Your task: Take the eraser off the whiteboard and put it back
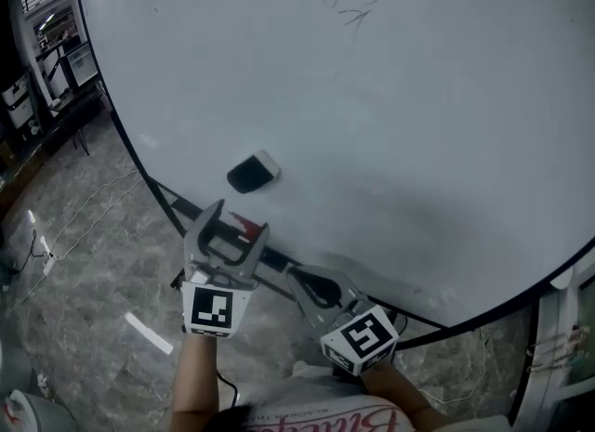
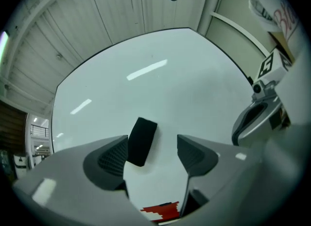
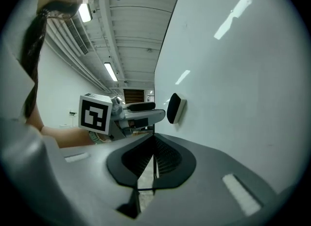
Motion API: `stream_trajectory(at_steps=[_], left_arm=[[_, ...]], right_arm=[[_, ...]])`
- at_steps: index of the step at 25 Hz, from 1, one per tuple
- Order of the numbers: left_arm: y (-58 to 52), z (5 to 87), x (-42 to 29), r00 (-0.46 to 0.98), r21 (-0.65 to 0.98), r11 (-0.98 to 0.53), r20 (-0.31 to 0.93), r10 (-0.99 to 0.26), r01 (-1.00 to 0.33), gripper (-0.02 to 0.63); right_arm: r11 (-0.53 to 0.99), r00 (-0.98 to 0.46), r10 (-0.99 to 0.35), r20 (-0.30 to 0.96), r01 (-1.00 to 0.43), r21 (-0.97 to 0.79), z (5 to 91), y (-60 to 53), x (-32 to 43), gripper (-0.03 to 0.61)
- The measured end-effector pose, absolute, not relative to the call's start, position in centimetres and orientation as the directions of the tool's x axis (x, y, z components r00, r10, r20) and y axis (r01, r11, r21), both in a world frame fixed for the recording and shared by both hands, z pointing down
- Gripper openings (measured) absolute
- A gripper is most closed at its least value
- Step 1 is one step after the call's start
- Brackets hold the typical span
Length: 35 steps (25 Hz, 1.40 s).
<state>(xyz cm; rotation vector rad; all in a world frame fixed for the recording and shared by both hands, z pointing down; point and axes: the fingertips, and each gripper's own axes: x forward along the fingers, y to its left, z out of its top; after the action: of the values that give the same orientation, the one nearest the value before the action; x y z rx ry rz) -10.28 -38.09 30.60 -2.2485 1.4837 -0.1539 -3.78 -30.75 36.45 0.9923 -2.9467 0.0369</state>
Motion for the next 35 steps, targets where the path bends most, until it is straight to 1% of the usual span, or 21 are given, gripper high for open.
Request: stream_trajectory(at_steps=[3,7,13,15,21,31,35], left_arm=[[-40.7,30.4,-10.3,0.422,-0.480,-0.326,-0.103,-0.901,-0.814,0.314],[-43.6,30.9,-10.4,0.441,-0.550,-0.344,-0.050,-0.896,-0.761,0.318],[-46.3,30.9,-10.1,0.483,-0.581,-0.395,0.002,-0.875,-0.712,0.316],[-46.5,31.0,-10.1,0.490,-0.588,-0.405,0.017,-0.871,-0.700,0.255],[-46.7,31.0,-10.2,0.498,-0.603,-0.406,0.016,-0.867,-0.687,0.242],[-42.6,32.6,-9.9,0.507,-0.501,-0.440,0.002,-0.862,-0.746,0.239],[-39.9,32.9,-10.5,0.507,-0.419,-0.450,-0.032,-0.861,-0.789,0.239]], right_arm=[[0.799,-0.799,-0.601,0.038,-0.601,0.000,36.3,-32.2,-4.1,0.002],[0.797,-0.797,-0.604,0.032,-0.603,0.020,35.9,-33.7,-4.7,0.002],[0.774,-0.774,-0.633,0.025,-0.633,0.018,35.9,-35.2,-5.0,0.002],[0.765,-0.765,-0.644,0.029,-0.643,0.015,35.9,-35.3,-5.0,0.002],[0.745,-0.744,-0.666,0.041,-0.667,0.010,36.0,-35.1,-4.8,0.002],[0.736,-0.735,-0.677,0.048,-0.677,0.006,36.7,-32.6,-4.8,0.002],[0.745,-0.744,-0.666,0.048,-0.667,0.006,36.9,-31.1,-5.5,0.002]])
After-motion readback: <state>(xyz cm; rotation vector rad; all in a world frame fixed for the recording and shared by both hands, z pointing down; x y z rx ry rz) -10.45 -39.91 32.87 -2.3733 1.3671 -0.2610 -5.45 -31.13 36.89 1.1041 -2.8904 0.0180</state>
